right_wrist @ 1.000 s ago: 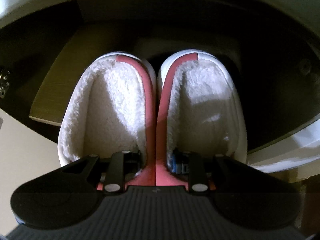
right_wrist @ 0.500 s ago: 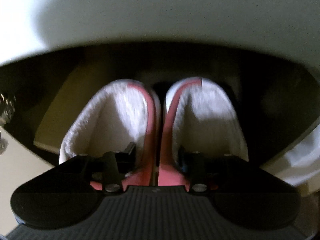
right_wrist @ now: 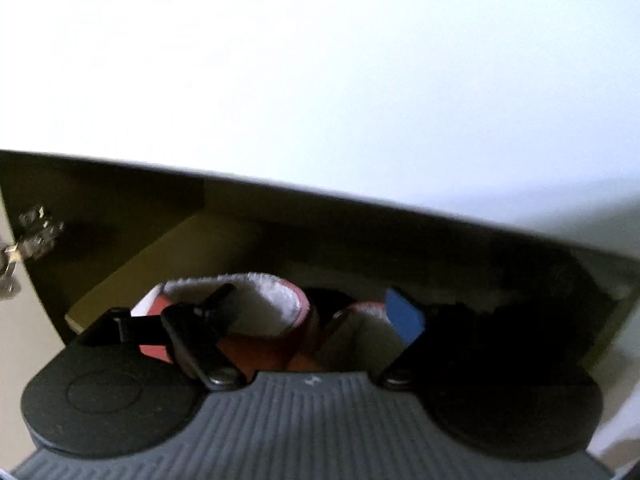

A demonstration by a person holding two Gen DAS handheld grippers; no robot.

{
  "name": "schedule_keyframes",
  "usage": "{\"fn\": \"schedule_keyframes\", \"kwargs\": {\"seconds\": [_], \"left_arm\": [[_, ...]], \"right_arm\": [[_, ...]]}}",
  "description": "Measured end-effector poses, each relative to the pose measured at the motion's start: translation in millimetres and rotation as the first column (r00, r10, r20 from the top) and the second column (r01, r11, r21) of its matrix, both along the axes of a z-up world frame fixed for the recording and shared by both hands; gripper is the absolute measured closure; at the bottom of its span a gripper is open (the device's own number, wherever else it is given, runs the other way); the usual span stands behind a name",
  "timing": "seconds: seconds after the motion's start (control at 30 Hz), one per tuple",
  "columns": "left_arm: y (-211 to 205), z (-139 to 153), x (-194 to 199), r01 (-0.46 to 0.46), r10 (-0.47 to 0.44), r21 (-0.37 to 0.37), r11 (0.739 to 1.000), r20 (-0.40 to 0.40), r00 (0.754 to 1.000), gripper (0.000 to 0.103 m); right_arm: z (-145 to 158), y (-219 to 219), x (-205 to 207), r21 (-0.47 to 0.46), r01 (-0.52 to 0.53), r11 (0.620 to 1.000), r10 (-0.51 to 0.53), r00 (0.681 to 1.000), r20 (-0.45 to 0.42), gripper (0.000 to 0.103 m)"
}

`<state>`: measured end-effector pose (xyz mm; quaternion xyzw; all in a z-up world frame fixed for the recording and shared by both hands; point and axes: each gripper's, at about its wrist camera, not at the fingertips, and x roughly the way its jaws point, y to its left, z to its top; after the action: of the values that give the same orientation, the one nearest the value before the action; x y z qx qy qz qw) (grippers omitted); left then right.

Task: Organize scattered shoes
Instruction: 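Lift the slipper pair with the right gripper into the open cabinet, then lower the slipper pair onto the cabinet shelf and open the right gripper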

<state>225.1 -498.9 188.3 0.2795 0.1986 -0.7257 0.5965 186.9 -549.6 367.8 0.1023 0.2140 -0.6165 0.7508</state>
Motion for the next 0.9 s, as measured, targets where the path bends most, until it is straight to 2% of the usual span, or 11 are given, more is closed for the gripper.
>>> {"fn": "schedule_keyframes", "kwargs": {"seconds": [0.1, 0.13, 0.2, 0.27, 0.3, 0.37, 0.5, 0.67, 0.73, 0.83, 0.9], "left_arm": [[2, 1, 1, 0.029, -0.028, -0.008, 1.0, 0.018, 0.999, 0.023], [3, 2, 2, 0.042, -0.042, -0.01, 0.999, 0.026, 0.999, 0.023], [3, 2, 3, 0.076, -0.076, -0.001, 0.997, 0.042, 0.996, 0.023], [1, 2, 4, 0.105, -0.105, 0.011, 0.994, 0.057, 0.993, 0.023], [1, 1, 5, 0.124, -0.125, 0.017, 0.992, 0.068, 0.99, 0.023], [2, 1, 6, 0.152, -0.154, 0.023, 0.988, 0.086, 0.984, 0.023], [2, 0, 5, 0.197, -0.2, 0.037, 0.98, 0.122, 0.972, 0.023], [1, 1, 6, 0.232, -0.233, 0.026, 0.972, 0.155, 0.96, 0.023], [-1, 2, 6, 0.238, -0.237, 0.016, 0.971, 0.162, 0.958, 0.023], [-12, 8, 10, 0.249, -0.244, -0.005, 0.969, 0.163, 0.956, 0.023], [-23, 9, 11, 0.262, -0.256, -0.01, 0.965, 0.182, 0.949, 0.022]], "right_arm": [[8, 26, -14, 0.059, -0.073, 0.996, 0.075, 0.997, -0.028, 0.039], [9, 40, -23, 0.109, -0.086, 0.99, 0.09, 0.996, -0.029, 0.048], [0, 48, -42, 0.196, -0.083, 0.977, 0.086, 0.996, -0.01, 0.055], [-10, 57, -60, 0.274, -0.059, 0.96, 0.054, 0.998, 0.025, 0.068], [-20, 60, -74, 0.322, -0.034, 0.946, 0.018, 0.999, 0.052, 0.067], [-46, 63, -99, 0.418, 0.017, 0.908, -0.061, 0.994, 0.094, 0.067], [-94, 62, -101, 0.615, 0.06, 0.786, -0.177, 0.976, 0.13, 0.069], [-99, 41, -97, 0.59, 0.097, 0.802, -0.279, 0.933, 0.226, 0.071], [-90, 40, -101, 0.554, 0.113, 0.825, -0.307, 0.912, 0.271, 0.071], [-82, 39, -102, 0.497, 0.123, 0.859, -0.301, 0.906, 0.297, 0.072], [-87, 24, -103, 0.522, 0.138, 0.842, -0.335, 0.891, 0.305, 0.072]]}}
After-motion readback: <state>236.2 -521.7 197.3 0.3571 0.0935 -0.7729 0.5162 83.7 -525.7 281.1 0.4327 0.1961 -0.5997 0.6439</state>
